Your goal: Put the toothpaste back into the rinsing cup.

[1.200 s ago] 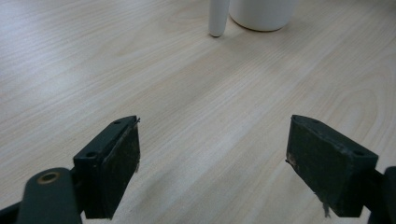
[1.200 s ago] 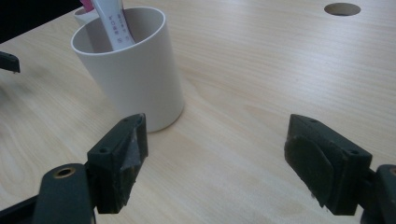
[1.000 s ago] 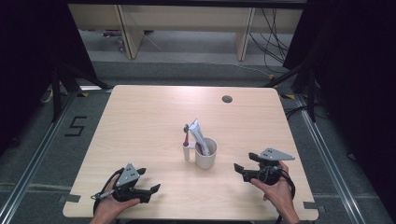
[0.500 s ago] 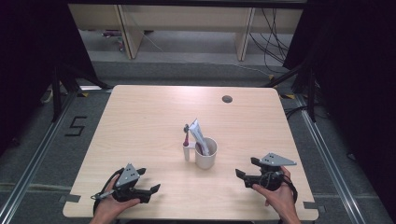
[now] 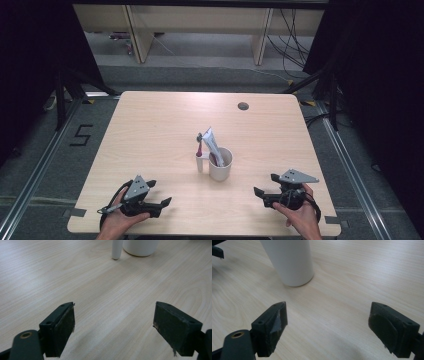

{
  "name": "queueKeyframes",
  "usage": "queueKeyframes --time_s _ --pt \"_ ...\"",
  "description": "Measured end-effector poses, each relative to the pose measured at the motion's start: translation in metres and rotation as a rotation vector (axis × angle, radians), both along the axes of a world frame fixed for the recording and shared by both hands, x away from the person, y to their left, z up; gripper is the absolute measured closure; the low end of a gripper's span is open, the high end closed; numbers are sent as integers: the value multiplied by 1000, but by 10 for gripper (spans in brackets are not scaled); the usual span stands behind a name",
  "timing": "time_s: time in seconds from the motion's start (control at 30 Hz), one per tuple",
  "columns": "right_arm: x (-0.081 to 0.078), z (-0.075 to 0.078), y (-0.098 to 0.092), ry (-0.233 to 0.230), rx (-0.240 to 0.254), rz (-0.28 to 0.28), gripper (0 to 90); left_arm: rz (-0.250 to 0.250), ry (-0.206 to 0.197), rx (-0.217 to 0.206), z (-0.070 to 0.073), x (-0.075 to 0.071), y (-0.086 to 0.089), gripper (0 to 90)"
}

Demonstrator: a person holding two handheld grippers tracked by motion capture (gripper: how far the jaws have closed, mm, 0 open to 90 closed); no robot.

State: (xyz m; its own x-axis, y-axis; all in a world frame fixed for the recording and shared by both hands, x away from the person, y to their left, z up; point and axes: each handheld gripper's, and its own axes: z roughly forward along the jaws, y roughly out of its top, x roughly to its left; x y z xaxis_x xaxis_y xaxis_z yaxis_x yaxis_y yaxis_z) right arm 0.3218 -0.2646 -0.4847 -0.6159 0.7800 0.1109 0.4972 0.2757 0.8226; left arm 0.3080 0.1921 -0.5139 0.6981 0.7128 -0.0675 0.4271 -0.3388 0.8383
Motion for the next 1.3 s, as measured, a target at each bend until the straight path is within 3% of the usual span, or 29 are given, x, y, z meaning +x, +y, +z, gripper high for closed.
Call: queueKeyframes --time_s 0.03,0.13,0.23,0.27,0.43,0.6,0.63,0.67,0.73,0.8,0.87,1.0,1.1,1.3 --pt "-2 0 1 23 19 -6 165 0 0 0 0 0 0 170" --pt "-6 0 -1 31 9 -12 166 0 0 0 0 0 0 170" --pt "-7 -2 -2 13 -7 -9 165 -1 1 1 0 0 0 171" --pt "-9 -1 -2 37 2 -11 165 -1 1 1 0 0 0 170" --pt "-12 -3 -5 17 -29 -2 165 -1 1 1 0 0 0 170" --pt "-17 -4 -5 39 -30 -12 165 0 1 1 0 0 0 170" --pt "-16 -4 -6 25 -44 -4 165 0 1 0 0 0 0 170" --pt "-18 -4 -5 45 -29 -10 165 -1 1 1 0 0 0 170" --pt "-18 -5 -7 31 -56 -7 165 0 2 -1 0 0 0 171" --pt "-21 -5 -6 53 -34 -15 165 0 3 0 0 0 0 170" --pt "-20 -6 -8 31 -61 -9 165 0 2 0 0 0 0 170" --pt "-24 -7 -8 61 -51 -16 165 1 4 0 -1 0 0 170" --pt "-24 -7 -10 42 -72 -14 165 -2 6 1 -1 0 0 170" --pt "-25 -7 -11 59 -73 -14 165 -2 6 -2 -1 0 0 170"
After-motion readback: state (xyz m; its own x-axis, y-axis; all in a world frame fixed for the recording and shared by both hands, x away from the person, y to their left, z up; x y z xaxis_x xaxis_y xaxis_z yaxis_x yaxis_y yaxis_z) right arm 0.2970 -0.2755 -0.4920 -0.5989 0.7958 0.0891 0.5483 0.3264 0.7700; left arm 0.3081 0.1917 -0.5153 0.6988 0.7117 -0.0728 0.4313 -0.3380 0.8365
